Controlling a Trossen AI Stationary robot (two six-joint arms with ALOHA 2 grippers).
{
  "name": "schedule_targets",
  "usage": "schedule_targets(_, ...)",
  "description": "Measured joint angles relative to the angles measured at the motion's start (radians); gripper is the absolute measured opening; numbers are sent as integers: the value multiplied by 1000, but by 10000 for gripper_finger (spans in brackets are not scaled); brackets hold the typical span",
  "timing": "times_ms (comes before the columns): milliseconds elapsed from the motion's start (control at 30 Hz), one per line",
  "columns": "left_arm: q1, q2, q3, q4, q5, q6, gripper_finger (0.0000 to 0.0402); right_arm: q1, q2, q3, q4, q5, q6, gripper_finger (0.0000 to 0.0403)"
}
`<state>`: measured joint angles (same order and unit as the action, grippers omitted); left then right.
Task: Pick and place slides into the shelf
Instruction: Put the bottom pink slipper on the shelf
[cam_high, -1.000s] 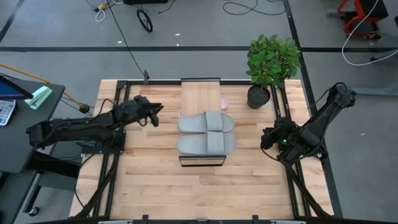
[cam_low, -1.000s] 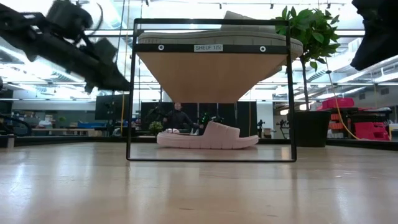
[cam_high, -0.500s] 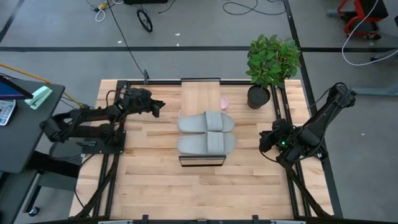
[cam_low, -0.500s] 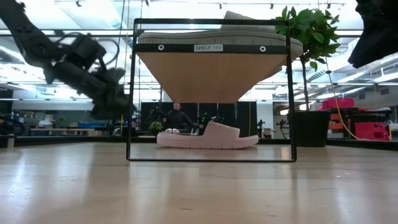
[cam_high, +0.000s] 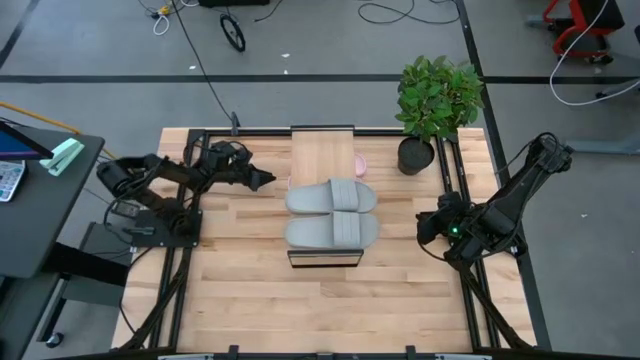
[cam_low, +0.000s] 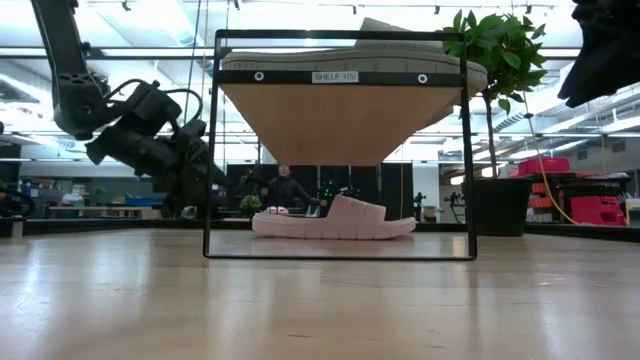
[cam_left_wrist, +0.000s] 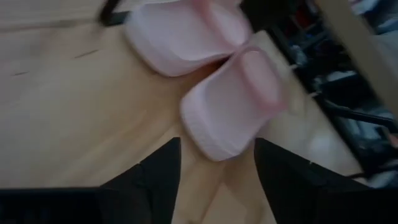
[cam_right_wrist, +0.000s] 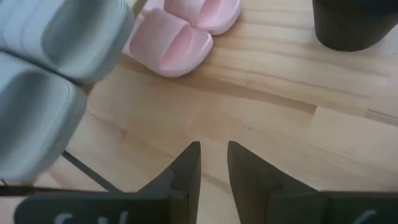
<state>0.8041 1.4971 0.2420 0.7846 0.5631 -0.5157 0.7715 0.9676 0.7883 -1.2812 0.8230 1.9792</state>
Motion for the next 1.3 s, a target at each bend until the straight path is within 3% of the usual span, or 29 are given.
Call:
schedule_targets(200,-30,15,0,40,20,1,228,-38,0,0,-21,61,8,85)
schedule_targets(733,-91,15,27,41,16,-2,229,-48,0,-38,-21,27,-114,85)
schedule_targets(1033,-90,15,72,-44,-15,7,240,-48,0,-128,150,16,-254,84)
schedule_targets(1300,-89,60,72,-45,-39,3,228,-21,0,-190,212,47,-281,77)
